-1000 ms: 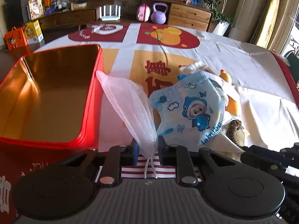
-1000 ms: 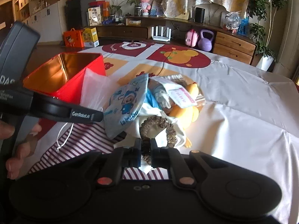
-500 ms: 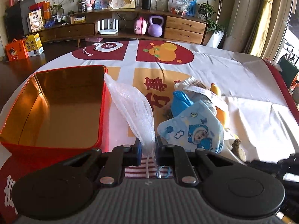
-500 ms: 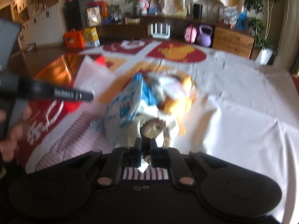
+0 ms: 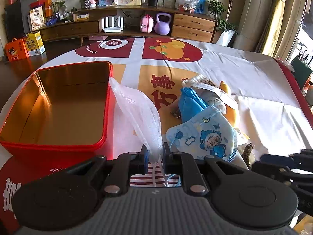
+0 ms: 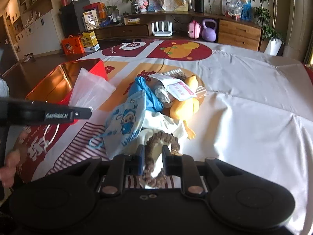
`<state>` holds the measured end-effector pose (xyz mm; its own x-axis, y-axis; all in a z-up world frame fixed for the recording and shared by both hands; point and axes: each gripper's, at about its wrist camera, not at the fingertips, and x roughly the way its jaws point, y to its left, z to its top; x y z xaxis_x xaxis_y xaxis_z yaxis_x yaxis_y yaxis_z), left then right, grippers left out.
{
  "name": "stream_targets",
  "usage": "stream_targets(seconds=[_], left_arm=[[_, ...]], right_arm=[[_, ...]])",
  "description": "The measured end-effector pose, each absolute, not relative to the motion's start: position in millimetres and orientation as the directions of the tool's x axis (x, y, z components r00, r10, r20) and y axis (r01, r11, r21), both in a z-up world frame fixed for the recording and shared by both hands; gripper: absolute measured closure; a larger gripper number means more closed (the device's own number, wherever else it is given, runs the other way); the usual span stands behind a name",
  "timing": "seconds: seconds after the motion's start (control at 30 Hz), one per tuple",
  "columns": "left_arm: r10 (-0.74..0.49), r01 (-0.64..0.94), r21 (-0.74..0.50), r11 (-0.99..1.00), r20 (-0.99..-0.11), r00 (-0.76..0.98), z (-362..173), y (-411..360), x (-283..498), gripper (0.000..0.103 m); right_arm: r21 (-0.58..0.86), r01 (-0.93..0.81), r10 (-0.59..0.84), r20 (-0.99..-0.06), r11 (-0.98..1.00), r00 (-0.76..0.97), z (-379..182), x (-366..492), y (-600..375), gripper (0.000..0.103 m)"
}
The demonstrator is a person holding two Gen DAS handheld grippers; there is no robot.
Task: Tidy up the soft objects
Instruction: 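Carry the mesh bag and bracelet with both tools over the red tin box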
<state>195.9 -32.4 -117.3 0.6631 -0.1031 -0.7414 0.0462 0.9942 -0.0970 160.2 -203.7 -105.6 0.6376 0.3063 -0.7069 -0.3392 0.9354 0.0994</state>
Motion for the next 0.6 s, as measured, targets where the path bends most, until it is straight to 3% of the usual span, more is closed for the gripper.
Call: stream_targets(seconds=[0.43, 0.6], left_arm=[[-0.107, 0.05, -0.097, 0.994, -0.759, 0.642, -128, -32, 201, 0.09], [-0.106, 0.056, -0.091, 0.994, -0.755, 0.648, -126, -32, 198, 0.09]], right_arm=[[0.132, -0.306, 0.295, -0.758, 0.943, 0.582, -138, 187, -191, 0.085], [0.139, -0.307, 0.303, -0.747, 0.942, 0.592, -135, 188, -190, 0.096]])
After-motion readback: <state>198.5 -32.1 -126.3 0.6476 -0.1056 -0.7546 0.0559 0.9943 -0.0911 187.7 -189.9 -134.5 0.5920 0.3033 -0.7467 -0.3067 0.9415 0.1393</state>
